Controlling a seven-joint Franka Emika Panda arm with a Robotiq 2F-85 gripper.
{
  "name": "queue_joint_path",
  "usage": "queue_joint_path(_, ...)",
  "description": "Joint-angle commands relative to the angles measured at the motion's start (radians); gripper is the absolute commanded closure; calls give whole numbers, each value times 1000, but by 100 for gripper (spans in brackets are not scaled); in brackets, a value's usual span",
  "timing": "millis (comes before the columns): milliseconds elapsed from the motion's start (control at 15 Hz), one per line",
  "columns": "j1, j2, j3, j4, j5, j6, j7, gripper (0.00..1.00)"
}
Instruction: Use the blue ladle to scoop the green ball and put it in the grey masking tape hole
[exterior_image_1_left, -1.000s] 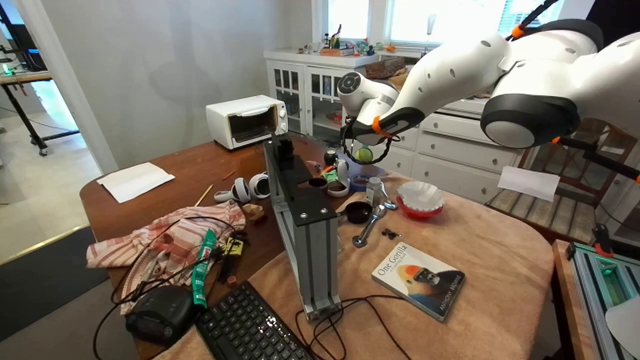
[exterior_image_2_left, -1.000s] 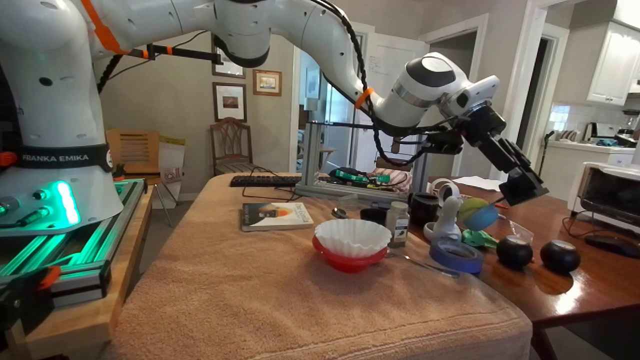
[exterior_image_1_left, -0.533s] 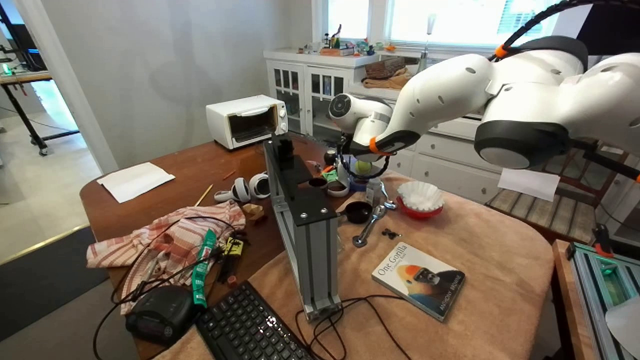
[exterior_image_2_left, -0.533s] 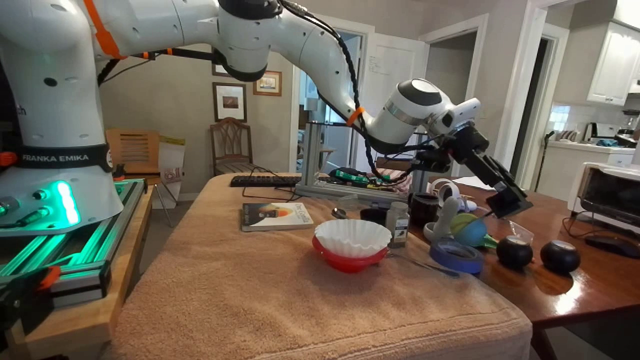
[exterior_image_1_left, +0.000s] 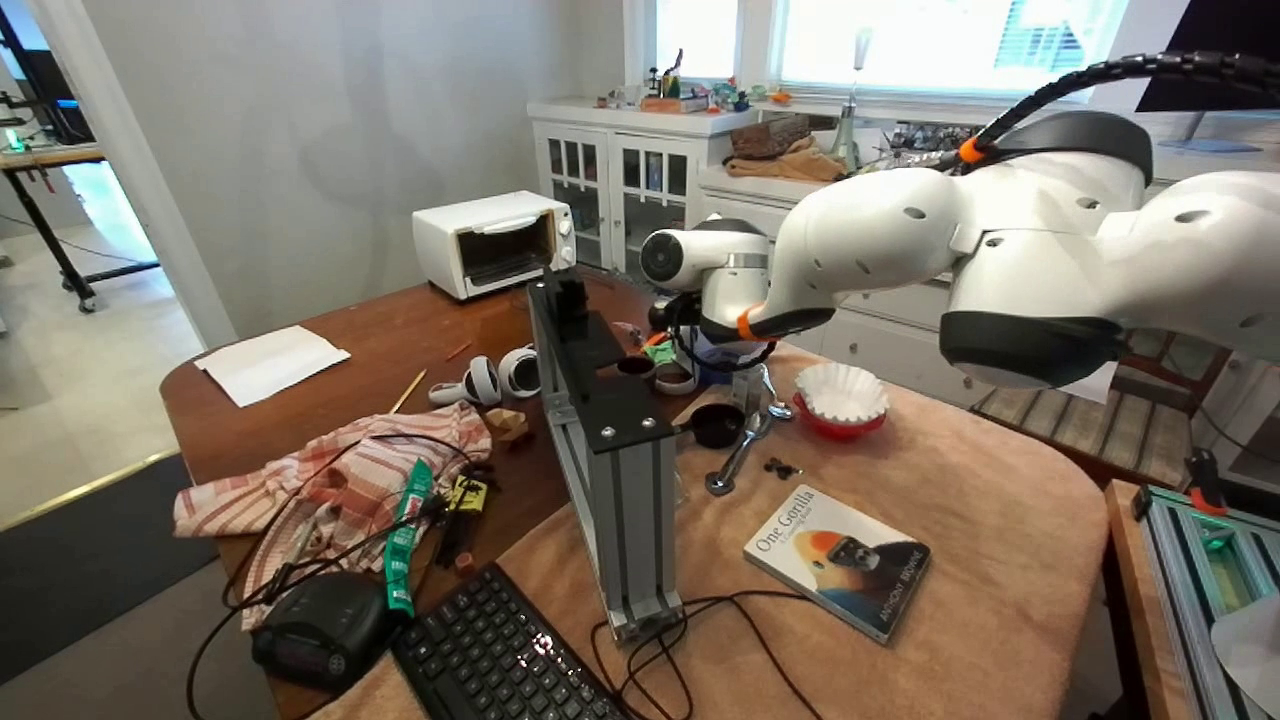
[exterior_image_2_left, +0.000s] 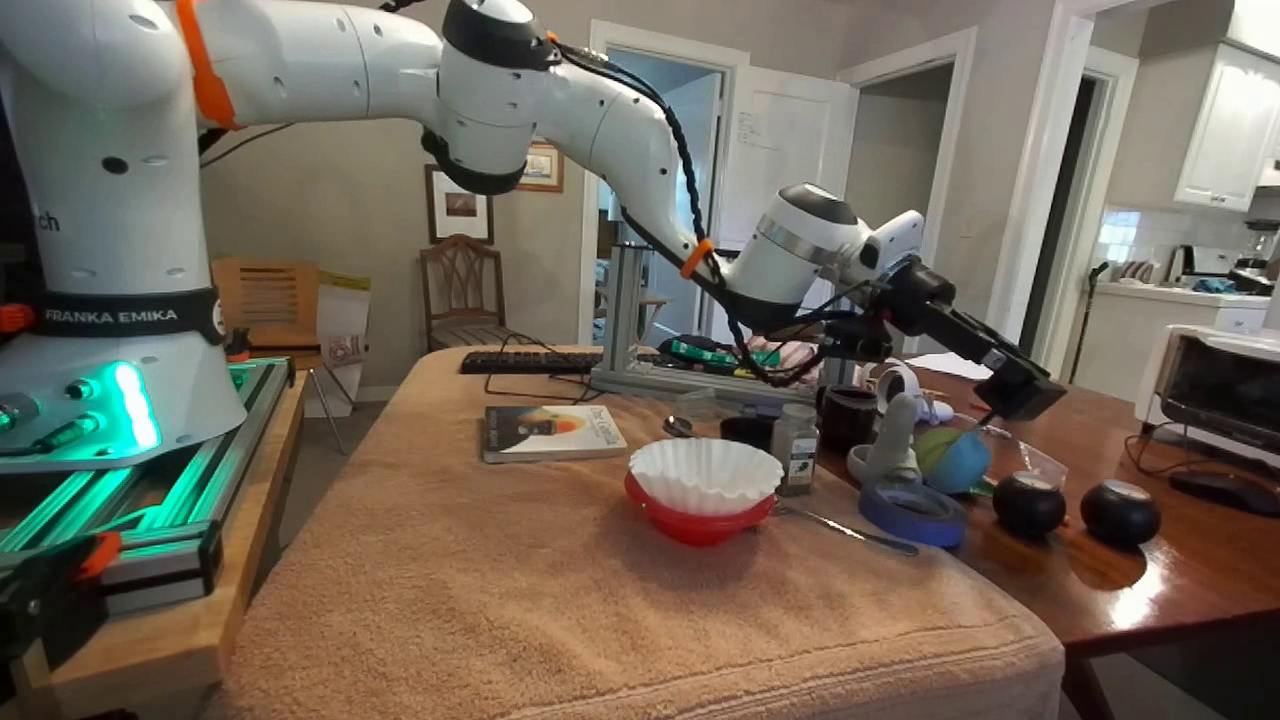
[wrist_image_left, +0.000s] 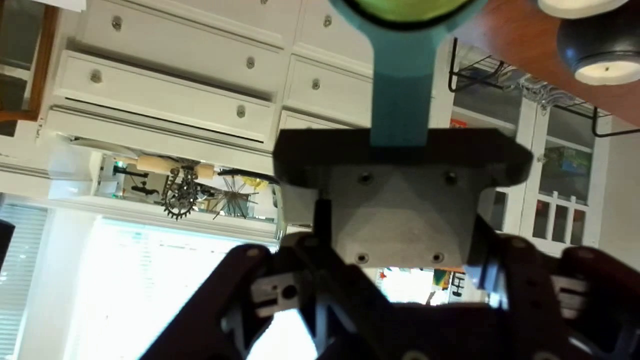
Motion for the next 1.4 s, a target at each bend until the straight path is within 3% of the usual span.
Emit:
queue_joint_path(0, 37, 79, -74, 28, -39, -30, 76, 65)
queue_joint_path(467, 64, 135, -105, 59, -131, -100, 151, 65)
queue_joint_path(1333, 76, 141, -87, 84, -231, -240, 186, 65)
